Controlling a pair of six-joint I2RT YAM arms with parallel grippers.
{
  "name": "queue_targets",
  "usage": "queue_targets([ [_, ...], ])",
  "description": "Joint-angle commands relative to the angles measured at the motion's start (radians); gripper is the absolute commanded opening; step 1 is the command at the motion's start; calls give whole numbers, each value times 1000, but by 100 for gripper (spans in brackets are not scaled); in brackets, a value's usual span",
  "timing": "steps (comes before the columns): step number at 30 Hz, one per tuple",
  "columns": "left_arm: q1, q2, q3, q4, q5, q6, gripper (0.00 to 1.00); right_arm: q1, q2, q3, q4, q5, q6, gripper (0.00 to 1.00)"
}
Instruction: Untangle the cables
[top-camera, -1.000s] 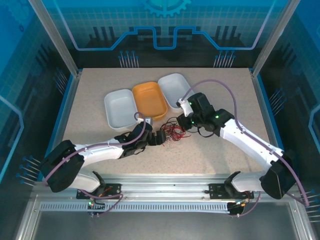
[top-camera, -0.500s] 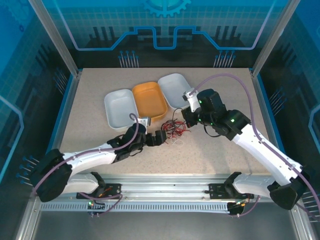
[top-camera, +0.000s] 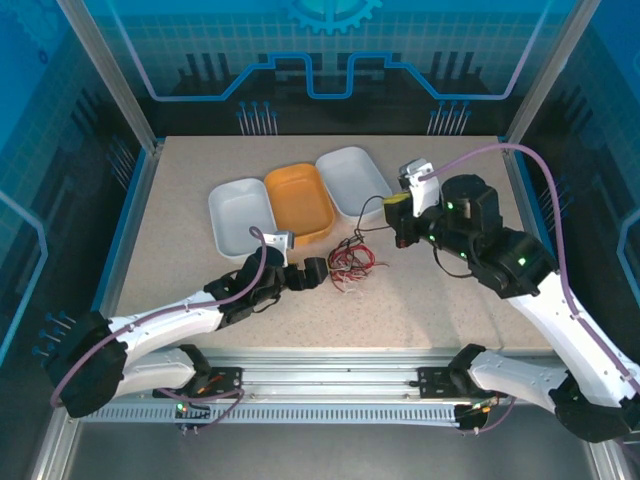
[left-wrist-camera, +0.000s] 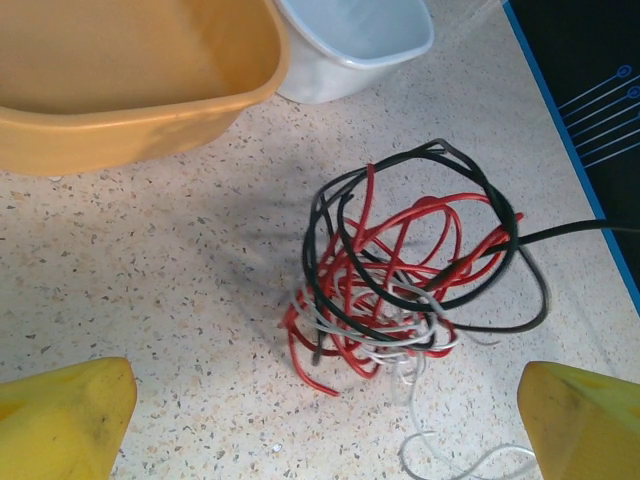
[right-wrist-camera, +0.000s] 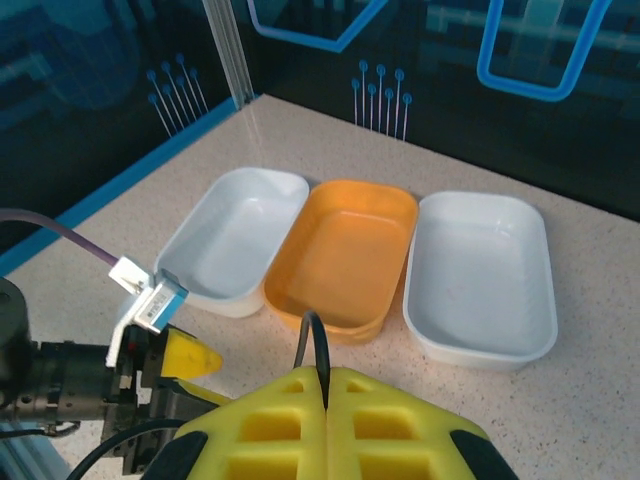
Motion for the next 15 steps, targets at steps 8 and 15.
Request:
queue_targets([
  [8, 5, 19, 15, -15, -16, -1, 99, 13, -26, 99, -6, -13, -46, 0],
  [15, 5, 56, 16, 21, 12, -13, 99, 12, -44, 56, 92, 57, -65, 0],
])
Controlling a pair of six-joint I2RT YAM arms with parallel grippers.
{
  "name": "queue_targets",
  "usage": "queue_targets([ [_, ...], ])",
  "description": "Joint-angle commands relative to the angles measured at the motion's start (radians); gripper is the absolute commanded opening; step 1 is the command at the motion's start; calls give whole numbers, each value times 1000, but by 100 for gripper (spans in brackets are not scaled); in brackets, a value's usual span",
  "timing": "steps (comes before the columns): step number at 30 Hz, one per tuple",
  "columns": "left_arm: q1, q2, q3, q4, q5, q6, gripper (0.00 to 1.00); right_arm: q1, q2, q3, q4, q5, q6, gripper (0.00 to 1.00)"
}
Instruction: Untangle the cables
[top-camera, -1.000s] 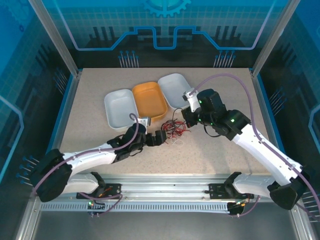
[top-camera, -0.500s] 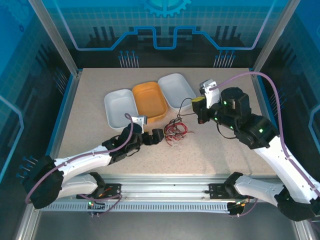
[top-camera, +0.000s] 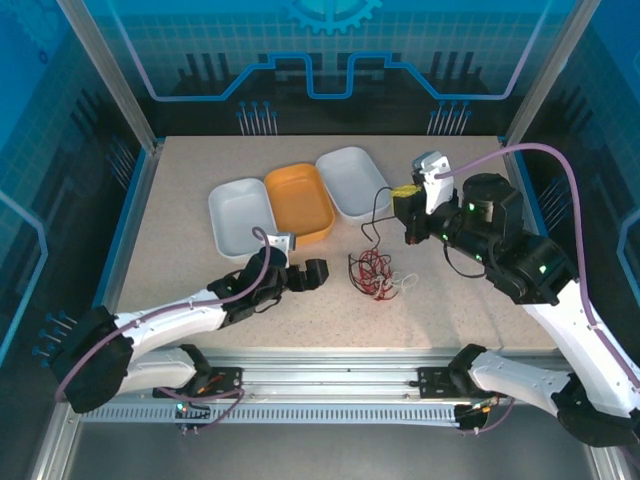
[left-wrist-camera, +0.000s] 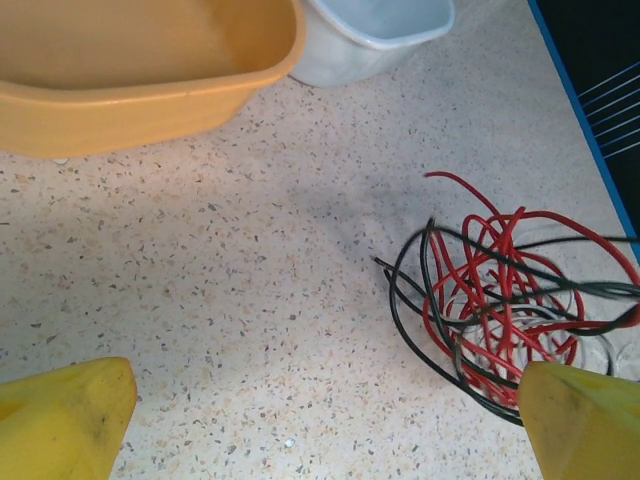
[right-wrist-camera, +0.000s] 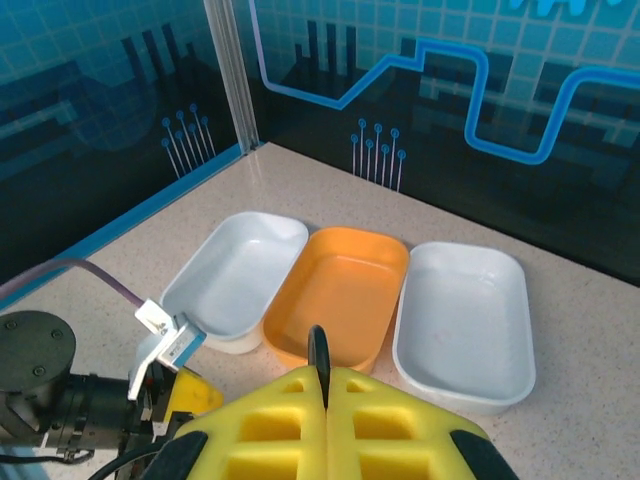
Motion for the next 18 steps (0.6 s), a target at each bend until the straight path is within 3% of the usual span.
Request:
queue_targets([
  [1, 6, 20, 19, 17, 15, -11, 99, 13, -18, -7, 85, 68, -23, 0],
  [7, 5, 50, 29, 46, 48, -17, 99, 12, 7, -11, 117, 163, -25, 0],
  [18, 5, 87, 48, 75, 92, -1, 99, 10, 74, 138, 95, 204, -29, 0],
])
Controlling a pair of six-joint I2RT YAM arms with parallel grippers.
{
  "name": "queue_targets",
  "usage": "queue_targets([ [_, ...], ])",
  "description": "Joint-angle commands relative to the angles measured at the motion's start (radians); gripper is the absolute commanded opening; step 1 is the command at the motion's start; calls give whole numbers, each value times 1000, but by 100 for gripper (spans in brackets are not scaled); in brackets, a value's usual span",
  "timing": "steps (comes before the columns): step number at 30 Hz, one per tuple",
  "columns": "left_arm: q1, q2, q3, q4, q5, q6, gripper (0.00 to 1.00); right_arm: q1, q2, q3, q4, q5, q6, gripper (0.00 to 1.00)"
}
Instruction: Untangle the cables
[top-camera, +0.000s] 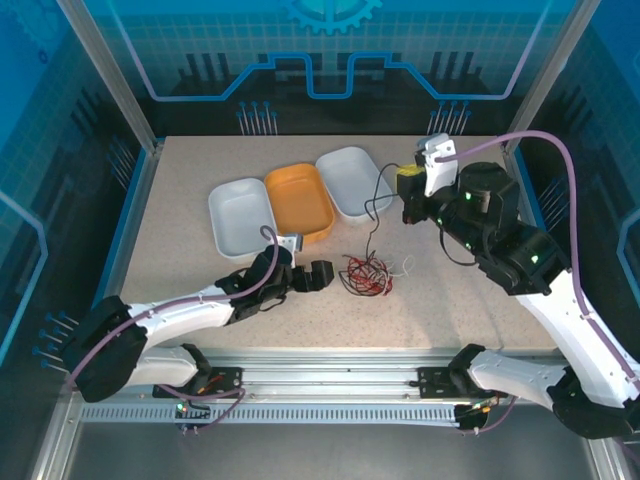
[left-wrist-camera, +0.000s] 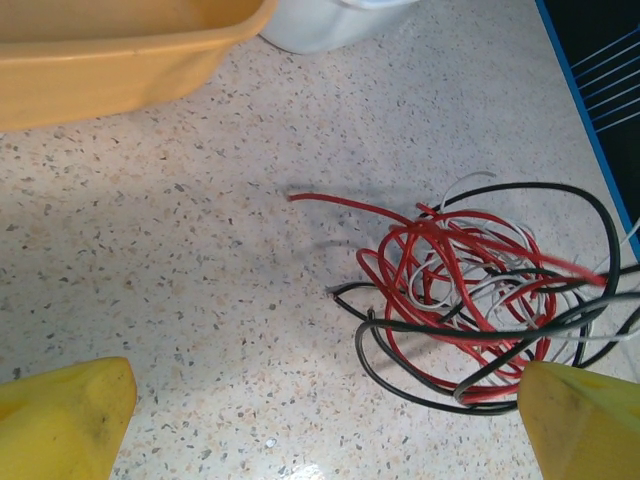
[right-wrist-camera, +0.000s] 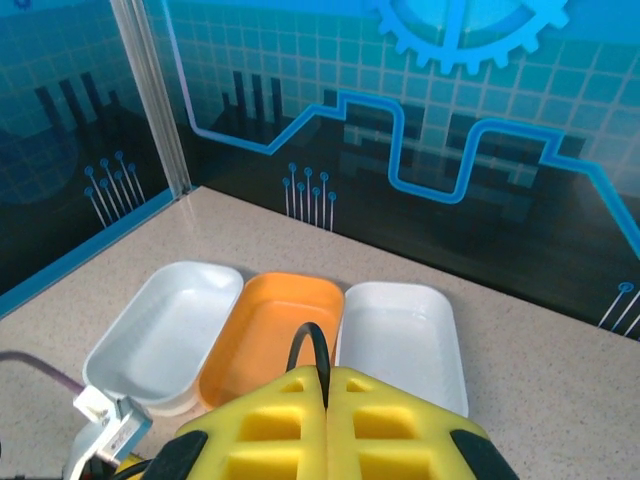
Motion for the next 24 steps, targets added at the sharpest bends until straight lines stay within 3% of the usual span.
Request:
queue_targets([
  [1, 4, 17, 37, 21, 32, 2, 99, 10, 17, 97, 21, 51, -21, 0],
  [8, 4, 84, 62, 64, 57, -23, 99, 2, 44, 161, 74, 103, -49, 0],
  [15, 1, 185, 150, 75, 104, -24, 99, -41, 62, 117, 78, 115, -14, 0],
  [24, 2, 109, 136, 0, 28, -4, 99, -117, 133, 135, 57, 24, 30, 0],
])
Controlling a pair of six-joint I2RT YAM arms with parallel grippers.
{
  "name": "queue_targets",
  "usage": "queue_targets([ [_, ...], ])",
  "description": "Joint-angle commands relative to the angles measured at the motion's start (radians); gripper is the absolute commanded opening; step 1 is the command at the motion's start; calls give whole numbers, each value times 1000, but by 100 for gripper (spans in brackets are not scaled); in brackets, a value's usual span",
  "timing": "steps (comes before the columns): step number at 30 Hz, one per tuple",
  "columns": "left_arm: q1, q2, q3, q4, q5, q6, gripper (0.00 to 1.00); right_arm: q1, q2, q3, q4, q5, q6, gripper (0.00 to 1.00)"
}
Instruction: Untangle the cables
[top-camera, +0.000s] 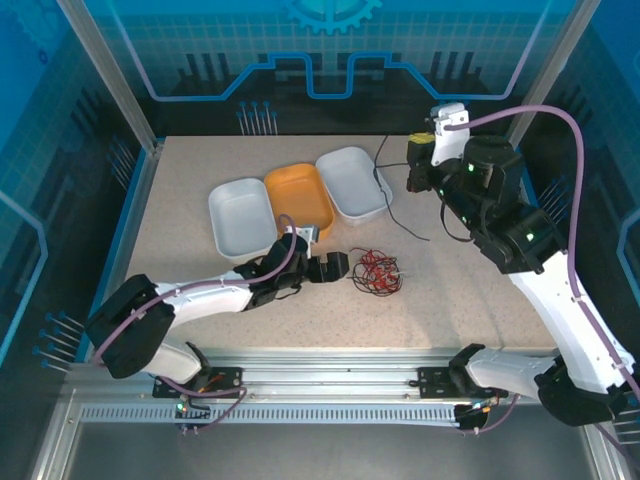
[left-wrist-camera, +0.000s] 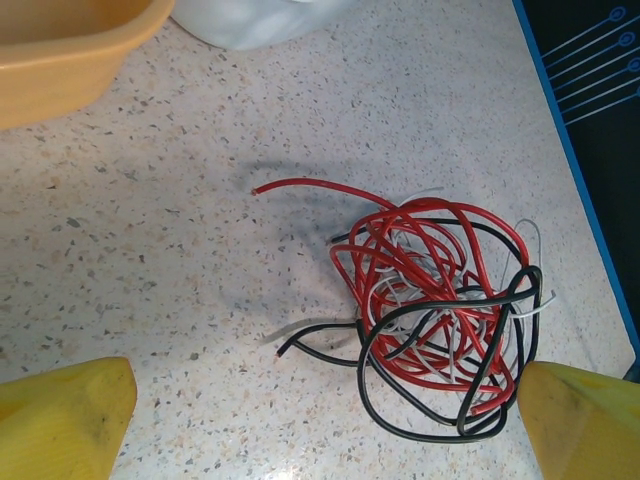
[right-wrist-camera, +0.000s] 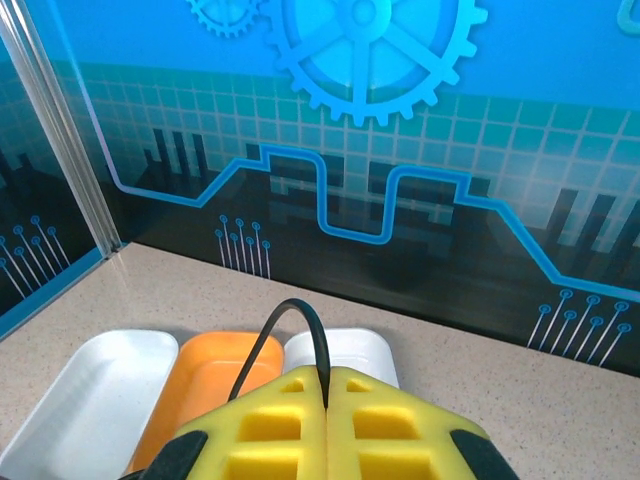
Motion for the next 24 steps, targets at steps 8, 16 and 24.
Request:
queue_targets([
  [8, 3, -286, -73, -193, -206, 18, 99, -44, 183, 100, 62, -113, 61, 0],
  [16, 14, -539, -148, -355, -323, 34, 99, -77, 407, 212, 121, -98, 97, 0],
  [24, 30, -636, -191, -410, -320, 26, 99, -99, 643, 374, 90, -41, 222, 0],
])
